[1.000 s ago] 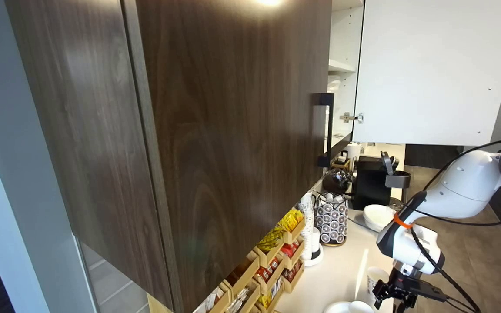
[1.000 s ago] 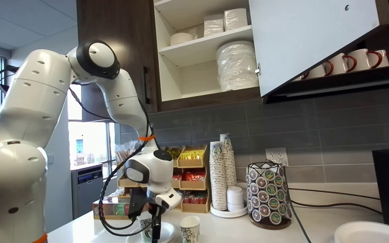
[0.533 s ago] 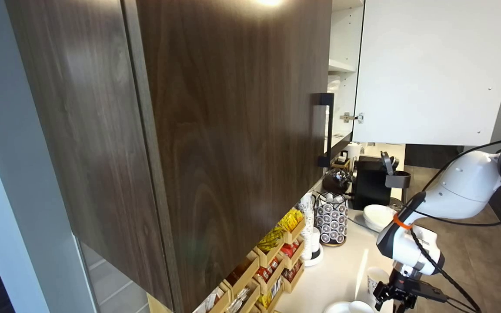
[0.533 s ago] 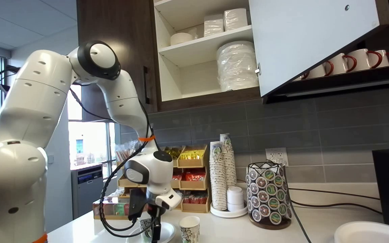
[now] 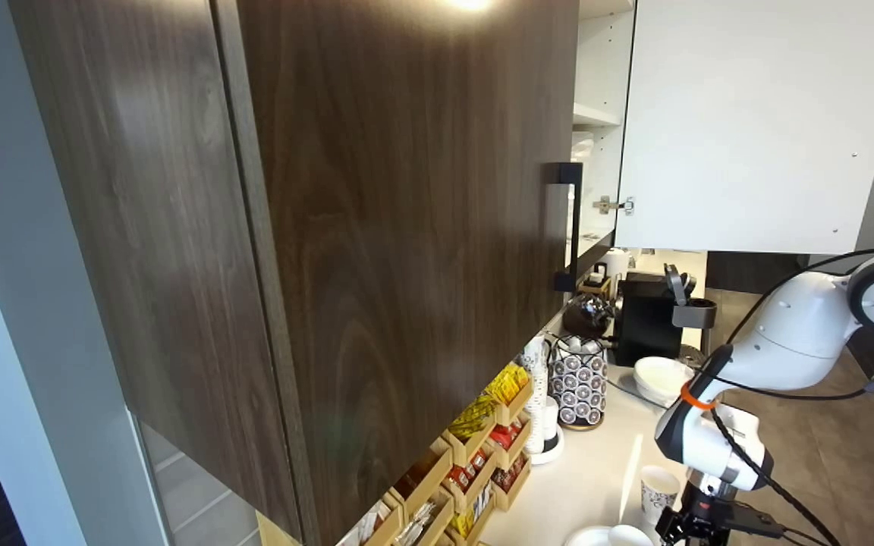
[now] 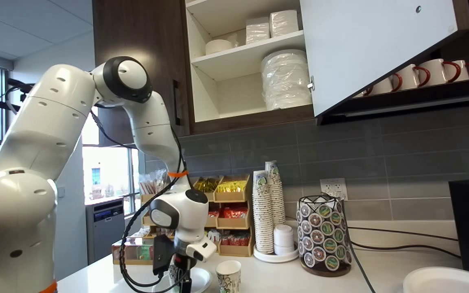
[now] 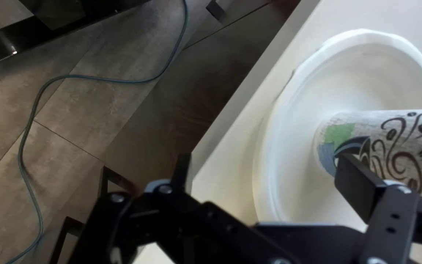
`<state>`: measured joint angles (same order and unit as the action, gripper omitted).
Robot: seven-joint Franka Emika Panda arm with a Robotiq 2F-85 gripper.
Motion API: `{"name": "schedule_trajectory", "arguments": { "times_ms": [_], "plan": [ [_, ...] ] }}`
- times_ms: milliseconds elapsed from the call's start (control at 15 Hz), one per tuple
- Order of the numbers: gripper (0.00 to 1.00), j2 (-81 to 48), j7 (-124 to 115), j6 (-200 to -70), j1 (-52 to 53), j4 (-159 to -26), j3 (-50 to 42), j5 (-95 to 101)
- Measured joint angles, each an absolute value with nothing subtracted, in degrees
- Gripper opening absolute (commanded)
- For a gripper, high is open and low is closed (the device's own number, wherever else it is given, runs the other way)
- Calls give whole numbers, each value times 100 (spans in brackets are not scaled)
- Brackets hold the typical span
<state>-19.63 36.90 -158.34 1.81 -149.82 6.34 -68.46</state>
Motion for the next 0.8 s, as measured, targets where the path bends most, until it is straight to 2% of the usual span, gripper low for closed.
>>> {"name": "schedule_trajectory", "arguments": {
  "times_ms": [333, 667, 733, 800],
  "plan": [
    [100, -2214, 3908, -15834, 179, -14785, 710, -6850],
    [88, -2372, 4065, -15834, 176, -14581, 750, -6891],
    [79, -2414, 4088, -15834, 176, -14545, 752, -6901],
    [78, -2456, 4106, -15834, 176, -14512, 754, -6911]
  ]
}}
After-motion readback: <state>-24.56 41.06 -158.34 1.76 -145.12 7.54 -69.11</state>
